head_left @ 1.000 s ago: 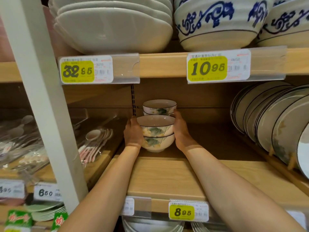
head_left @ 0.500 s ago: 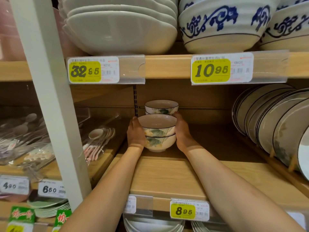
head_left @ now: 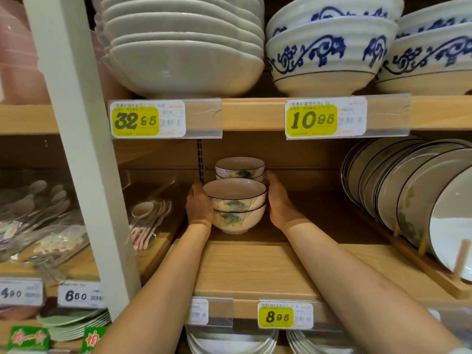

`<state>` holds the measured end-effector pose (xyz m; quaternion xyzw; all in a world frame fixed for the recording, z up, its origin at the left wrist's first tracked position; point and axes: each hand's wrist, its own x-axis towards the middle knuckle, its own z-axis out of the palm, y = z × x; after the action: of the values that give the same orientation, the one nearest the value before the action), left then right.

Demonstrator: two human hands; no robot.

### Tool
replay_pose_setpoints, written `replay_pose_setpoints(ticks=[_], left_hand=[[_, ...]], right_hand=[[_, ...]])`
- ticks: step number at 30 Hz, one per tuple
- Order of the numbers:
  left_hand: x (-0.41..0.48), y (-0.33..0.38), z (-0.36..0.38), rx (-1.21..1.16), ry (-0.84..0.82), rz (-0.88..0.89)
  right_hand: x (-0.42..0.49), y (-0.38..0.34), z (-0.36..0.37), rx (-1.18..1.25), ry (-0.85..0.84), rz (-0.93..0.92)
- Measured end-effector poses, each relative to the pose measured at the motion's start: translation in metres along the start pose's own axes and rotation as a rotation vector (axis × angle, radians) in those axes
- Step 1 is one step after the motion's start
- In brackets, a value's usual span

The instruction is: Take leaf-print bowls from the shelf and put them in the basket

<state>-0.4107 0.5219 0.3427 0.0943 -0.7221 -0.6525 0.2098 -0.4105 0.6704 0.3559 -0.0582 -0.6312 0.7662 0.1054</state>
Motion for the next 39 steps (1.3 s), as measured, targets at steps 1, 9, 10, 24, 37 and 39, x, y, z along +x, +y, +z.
replay_pose_setpoints(ticks=[1, 9, 10, 24, 37, 39], left_hand=[[0.001, 0.005, -0.002, -0.01, 0.02, -0.024], [-0.041, 0.04, -0.024, -0.034, -0.09, -0.031], [-0.052, 0.039, -0.028, -0.02, -0.099, -0.025], [-0.228, 0.017, -0.127, -0.047, -0.062, 0.127], [-0.333, -0.074, -0.315, -0.147, 0.06, -0.105], [-0.33, -0.09, -0.343, -0.16, 0.081, -0.145]], right_hand=[[-0.003, -0.005, -0.003, -0.044, 0.033, 0.011], [-0.058, -0.026, -0.039, -0.144, 0.131, 0.107], [-0.069, -0.026, -0.044, -0.125, 0.125, 0.095], [-0.24, -0.007, -0.088, -0.165, -0.092, 0.013], [-0.368, 0.108, -0.018, -0.19, -0.374, 0.257], [-0.381, 0.128, 0.004, -0.214, -0.384, 0.288]])
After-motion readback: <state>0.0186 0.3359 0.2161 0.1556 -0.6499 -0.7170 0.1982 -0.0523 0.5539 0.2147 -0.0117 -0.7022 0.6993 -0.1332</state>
